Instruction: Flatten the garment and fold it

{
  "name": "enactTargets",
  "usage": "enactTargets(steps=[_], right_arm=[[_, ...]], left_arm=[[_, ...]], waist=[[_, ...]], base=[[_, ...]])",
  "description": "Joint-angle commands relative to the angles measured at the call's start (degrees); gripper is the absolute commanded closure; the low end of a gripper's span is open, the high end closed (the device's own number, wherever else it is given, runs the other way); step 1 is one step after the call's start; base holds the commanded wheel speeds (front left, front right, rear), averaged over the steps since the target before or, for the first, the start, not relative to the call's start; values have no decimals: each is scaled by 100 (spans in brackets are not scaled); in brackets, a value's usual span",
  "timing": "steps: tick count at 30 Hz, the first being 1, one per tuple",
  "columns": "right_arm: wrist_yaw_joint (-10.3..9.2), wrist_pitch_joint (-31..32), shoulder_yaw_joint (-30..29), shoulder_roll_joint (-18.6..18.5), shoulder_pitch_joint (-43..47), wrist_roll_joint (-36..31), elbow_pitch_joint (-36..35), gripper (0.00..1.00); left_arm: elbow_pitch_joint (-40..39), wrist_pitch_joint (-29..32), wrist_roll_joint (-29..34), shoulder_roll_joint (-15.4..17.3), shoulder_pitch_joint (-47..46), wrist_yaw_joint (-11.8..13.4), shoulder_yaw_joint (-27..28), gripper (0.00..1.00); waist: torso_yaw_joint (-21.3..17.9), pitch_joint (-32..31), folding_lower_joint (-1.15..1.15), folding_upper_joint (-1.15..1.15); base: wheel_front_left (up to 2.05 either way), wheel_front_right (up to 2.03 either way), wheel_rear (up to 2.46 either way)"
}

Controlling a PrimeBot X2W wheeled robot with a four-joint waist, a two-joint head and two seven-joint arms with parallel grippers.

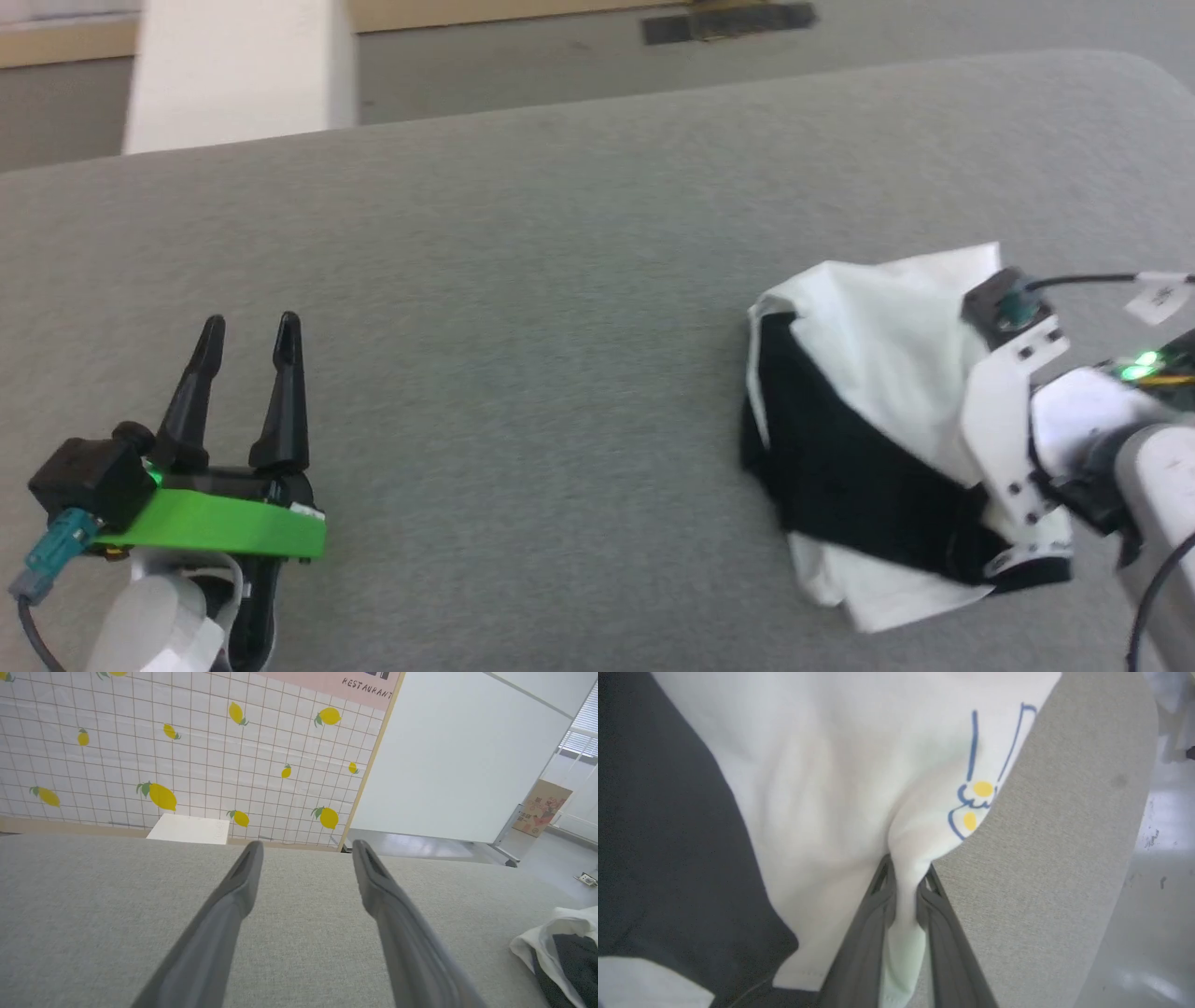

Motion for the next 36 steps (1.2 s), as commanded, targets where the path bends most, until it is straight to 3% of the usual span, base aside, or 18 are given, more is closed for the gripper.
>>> enactTargets(steps=[1, 8, 13, 19, 29, 31, 36], right_arm=[[-11, 13, -84, -79, -144, 23, -3, 100], [-11, -94, -651, -618, -511, -216, 243, 100], [-11, -179, -1191, -750, -746, -541, 500, 100], [-11, -388, -1886, -566, -1128, -923, 882, 100], [-11, -821, -3233, 313, -1588, -1971, 1142, 100], [-11, -998, -3330, 448, -1620, -2184, 1105, 0], [-11, -1385, -3387, 541, -1779, -2311, 1071, 0]], left_arm=[[-55, -18, 37, 103, -109, -22, 4, 0], [-467, 129, 41, 455, -202, 4, 185, 0], [-842, 286, 29, 707, -183, 74, 398, 0], [-1353, 505, -75, 986, -96, 154, 718, 0], [-2044, 967, -56, 1352, 169, 325, 1027, 0], [-2096, 1001, -68, 1370, 198, 341, 1049, 0], [-2082, 1029, -97, 1389, 252, 347, 1048, 0]], waist=[[-903, 456, 0, 0], [-1142, 1106, 0, 0], [-1152, 1534, 0, 0], [-1222, 1978, 0, 0], [-1409, 2290, 0, 0], [-1434, 2298, 0, 0], [-1483, 2214, 0, 0]], base=[[0, 0, 0], [0, 0, 0], [0, 0, 0], [0, 0, 0], [0, 0, 0], [0, 0, 0], [0, 0, 0]])
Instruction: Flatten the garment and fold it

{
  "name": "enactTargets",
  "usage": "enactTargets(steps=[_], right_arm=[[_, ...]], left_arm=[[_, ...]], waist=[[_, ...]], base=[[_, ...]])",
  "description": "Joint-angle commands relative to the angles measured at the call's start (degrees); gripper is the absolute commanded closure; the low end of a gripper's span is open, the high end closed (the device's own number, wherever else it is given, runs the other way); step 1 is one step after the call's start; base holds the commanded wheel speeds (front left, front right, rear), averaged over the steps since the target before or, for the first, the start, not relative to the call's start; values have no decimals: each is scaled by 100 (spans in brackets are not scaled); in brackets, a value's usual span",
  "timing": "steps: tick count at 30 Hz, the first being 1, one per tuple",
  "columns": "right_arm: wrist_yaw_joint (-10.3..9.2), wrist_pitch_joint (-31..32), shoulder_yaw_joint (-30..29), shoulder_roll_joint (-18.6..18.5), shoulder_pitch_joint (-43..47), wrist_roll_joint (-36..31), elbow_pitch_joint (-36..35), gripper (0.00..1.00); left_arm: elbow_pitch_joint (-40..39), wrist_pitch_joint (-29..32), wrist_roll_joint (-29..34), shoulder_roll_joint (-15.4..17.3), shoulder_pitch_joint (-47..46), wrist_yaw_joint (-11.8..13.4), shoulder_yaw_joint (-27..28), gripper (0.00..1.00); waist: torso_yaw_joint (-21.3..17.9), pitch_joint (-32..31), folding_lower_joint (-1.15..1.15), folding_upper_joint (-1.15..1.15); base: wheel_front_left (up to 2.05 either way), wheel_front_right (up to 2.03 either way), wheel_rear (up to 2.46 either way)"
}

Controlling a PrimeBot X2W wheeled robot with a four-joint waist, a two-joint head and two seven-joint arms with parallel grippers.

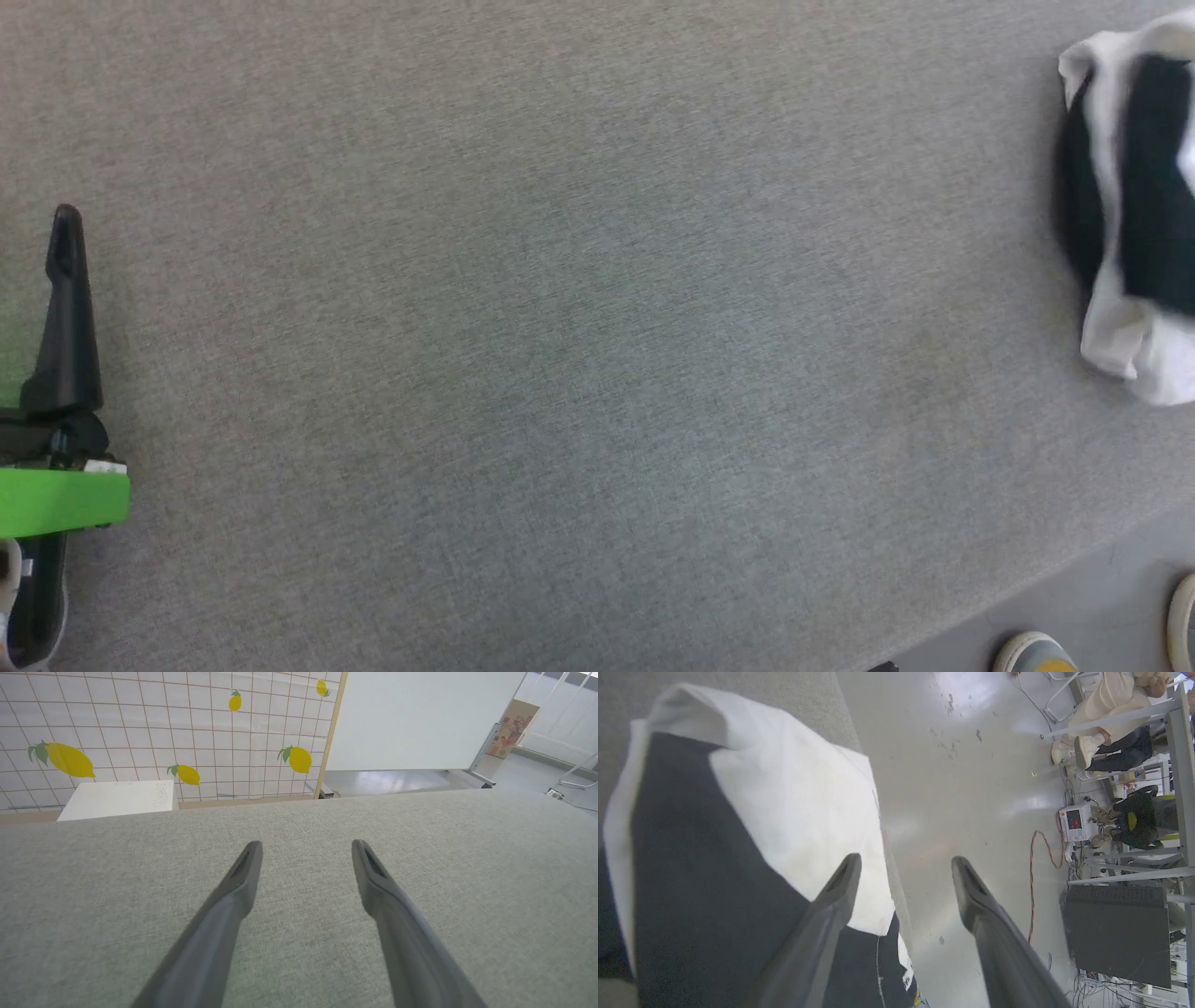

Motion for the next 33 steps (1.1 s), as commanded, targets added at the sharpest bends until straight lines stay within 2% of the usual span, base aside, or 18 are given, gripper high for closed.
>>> enactTargets(steps=[1, 8, 15, 23, 25, 27, 33], right_arm=[[-11, -122, -1, -16, -144, -20, -38, 0], [-11, -862, 162, -141, -478, 353, -215, 0], [-11, -2129, 740, 97, -965, 1216, -661, 0], [-11, -3305, 1350, 868, -794, 2070, -1077, 0], [-11, -3561, 1504, 1025, -586, 2062, -1209, 0], [-11, -3804, 1505, 1356, -322, 2204, -1296, 0], [-11, -4413, 1468, 1733, 478, 2176, -1468, 0]], left_arm=[[19, -2, -42, 39, 48, 13, -4, 0], [270, -174, -45, -120, -35, 1, -217, 0], [744, -567, -8, -453, -69, 124, -345, 0], [1273, -914, 121, -919, -165, 331, -450, 0], [1376, -962, 171, -1038, -191, 391, -453, 0], [1465, -997, 203, -1156, -180, 424, -450, 0], [1610, -1035, 325, -1382, -72, 486, -403, 0]], waist=[[-5, -77, -1, 0], [153, -506, -1, 0], [466, -1311, -1, 0], [1089, -2265, -1, 0], [1268, -2467, -1, 0], [1437, -2673, -1, 0], [1780, -3060, -1, 0]], base=[[0, 0, 0], [0, 0, 0], [0, 0, 0], [0, 0, 0], [0, 0, 0], [0, 0, 0], [0, 0, 0]])
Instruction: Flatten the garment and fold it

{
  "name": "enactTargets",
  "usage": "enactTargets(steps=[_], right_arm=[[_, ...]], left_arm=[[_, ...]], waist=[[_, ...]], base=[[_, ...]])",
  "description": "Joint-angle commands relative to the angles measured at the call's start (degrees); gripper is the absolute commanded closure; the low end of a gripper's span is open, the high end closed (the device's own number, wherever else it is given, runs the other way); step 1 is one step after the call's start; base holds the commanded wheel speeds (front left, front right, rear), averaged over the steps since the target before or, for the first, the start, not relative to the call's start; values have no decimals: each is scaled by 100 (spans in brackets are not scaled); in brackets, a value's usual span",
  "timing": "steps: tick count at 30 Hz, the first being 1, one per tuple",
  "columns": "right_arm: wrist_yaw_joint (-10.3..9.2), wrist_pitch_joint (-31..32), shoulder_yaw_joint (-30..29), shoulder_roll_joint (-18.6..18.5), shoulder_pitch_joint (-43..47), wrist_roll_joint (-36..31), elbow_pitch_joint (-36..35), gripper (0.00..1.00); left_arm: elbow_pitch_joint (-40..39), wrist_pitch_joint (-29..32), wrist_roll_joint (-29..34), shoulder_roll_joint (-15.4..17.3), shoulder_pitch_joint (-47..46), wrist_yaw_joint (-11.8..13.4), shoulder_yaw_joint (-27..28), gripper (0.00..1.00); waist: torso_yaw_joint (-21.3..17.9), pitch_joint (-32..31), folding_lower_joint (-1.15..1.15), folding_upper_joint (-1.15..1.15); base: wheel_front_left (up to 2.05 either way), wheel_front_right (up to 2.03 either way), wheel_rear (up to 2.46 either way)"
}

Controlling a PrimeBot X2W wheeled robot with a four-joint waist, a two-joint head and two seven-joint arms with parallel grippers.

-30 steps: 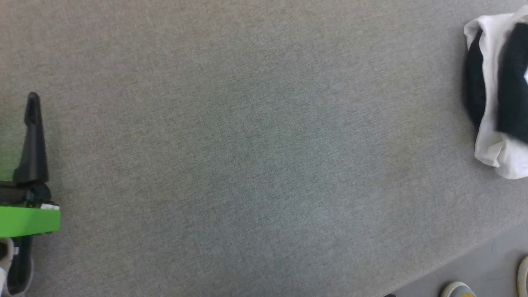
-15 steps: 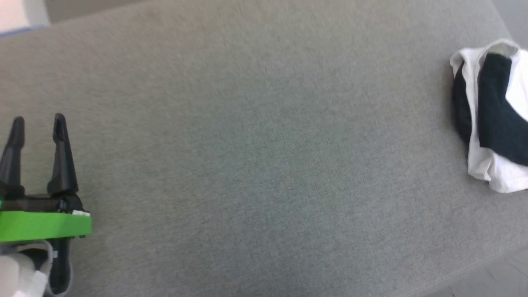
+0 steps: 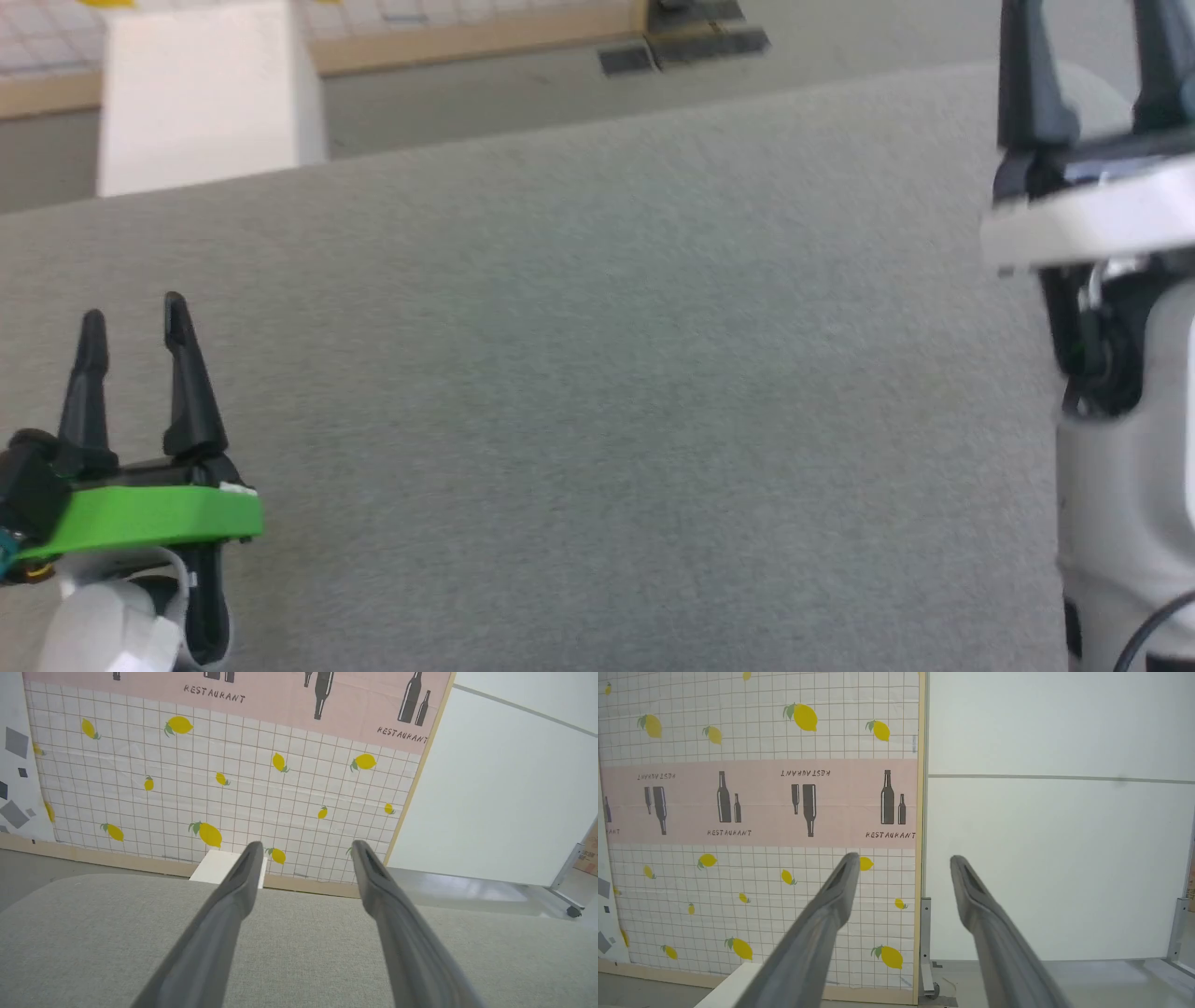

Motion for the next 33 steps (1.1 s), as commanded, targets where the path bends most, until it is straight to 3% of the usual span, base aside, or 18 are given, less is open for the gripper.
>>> enactTargets(steps=[1, 13, 21, 33], right_arm=[[-8, -140, -44, 49, 255, 35, -28, 0], [-8, -1148, 5, 79, 1948, 766, 591, 0], [-8, -1370, 122, 80, 2435, 559, 1218, 0], [-8, -1405, 172, 80, 2829, 195, 1617, 0]], left_arm=[[31, -42, 137, -56, 55, 39, 2, 0], [371, -50, 490, -516, 60, -64, -147, 0], [879, -51, 754, -684, 55, -246, -367, 0], [1544, -51, 1151, -863, 47, -283, -525, 0]], waist=[[636, -625, 0, 0], [1143, -980, 0, 0], [1176, -940, 0, 0], [1116, -931, 0, 0]], base=[[0, 0, 0], [0, 0, 0], [0, 0, 0], [0, 0, 0]])
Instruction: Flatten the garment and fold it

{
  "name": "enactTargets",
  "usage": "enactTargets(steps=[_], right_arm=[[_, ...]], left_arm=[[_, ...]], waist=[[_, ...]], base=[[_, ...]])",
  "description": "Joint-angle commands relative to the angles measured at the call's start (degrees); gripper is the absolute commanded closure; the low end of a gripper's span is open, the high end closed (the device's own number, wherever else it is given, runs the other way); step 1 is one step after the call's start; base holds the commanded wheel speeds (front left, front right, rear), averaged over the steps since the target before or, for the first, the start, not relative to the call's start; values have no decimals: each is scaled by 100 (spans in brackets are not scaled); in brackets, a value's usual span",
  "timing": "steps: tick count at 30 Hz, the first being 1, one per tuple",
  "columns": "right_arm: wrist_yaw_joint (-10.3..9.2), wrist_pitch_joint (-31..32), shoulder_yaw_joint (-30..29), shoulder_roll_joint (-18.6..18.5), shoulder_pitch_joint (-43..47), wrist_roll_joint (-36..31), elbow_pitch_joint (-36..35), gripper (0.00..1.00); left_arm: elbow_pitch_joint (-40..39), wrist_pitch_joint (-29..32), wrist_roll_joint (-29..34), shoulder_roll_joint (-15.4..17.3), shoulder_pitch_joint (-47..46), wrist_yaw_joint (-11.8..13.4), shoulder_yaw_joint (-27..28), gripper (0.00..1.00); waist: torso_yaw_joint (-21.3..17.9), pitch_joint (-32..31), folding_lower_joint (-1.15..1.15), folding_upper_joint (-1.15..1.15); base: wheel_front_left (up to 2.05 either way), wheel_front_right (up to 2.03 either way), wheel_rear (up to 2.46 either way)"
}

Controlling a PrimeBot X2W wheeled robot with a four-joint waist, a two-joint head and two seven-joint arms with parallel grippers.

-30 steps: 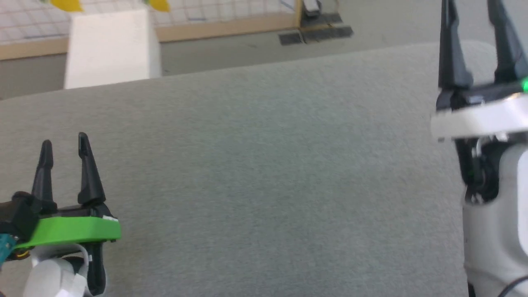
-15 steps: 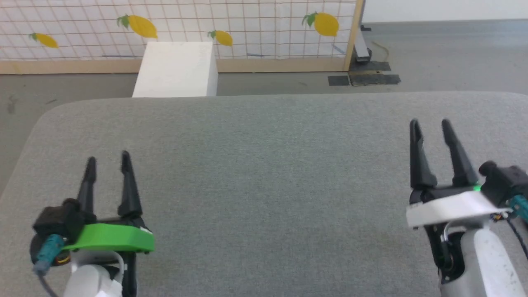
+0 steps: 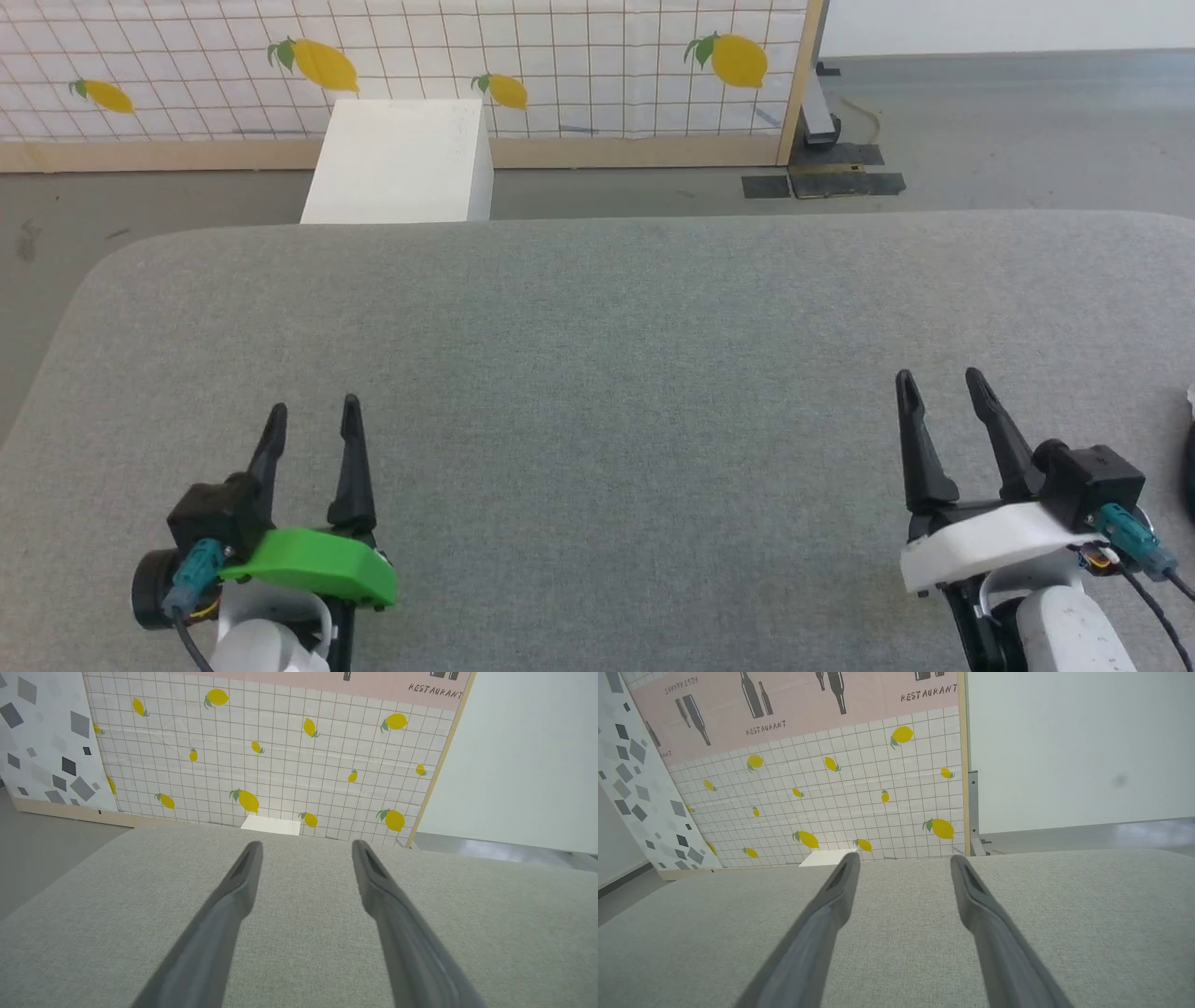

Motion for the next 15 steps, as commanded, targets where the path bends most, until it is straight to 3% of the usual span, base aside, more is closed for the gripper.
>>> enactTargets(steps=[1, 6, 7, 15], right_arm=[[-8, -33, 26, 1, 79, -7, 1, 0], [-8, -34, 38, 1, 96, 66, -22, 0], [0, 3, 26, -1, 26, 37, -9, 100], [0, 50, 23, -2, 47, -1, -53, 100]], left_arm=[[36, -21, 85, -60, -8, -47, 6, 0], [157, -21, 117, -99, -66, -155, 36, 0], [152, 4, 86, -93, -8, -131, 19, 100], [113, 56, 139, -101, 12, -121, 10, 100]], waist=[[-6, 13, 0, 0], [-11, 47, 0, 0], [-12, 47, 0, 0], [-13, 39, 0, 0]], base=[[0, 0, 0], [0, 0, 0], [0, 0, 0], [0, 0, 0]])
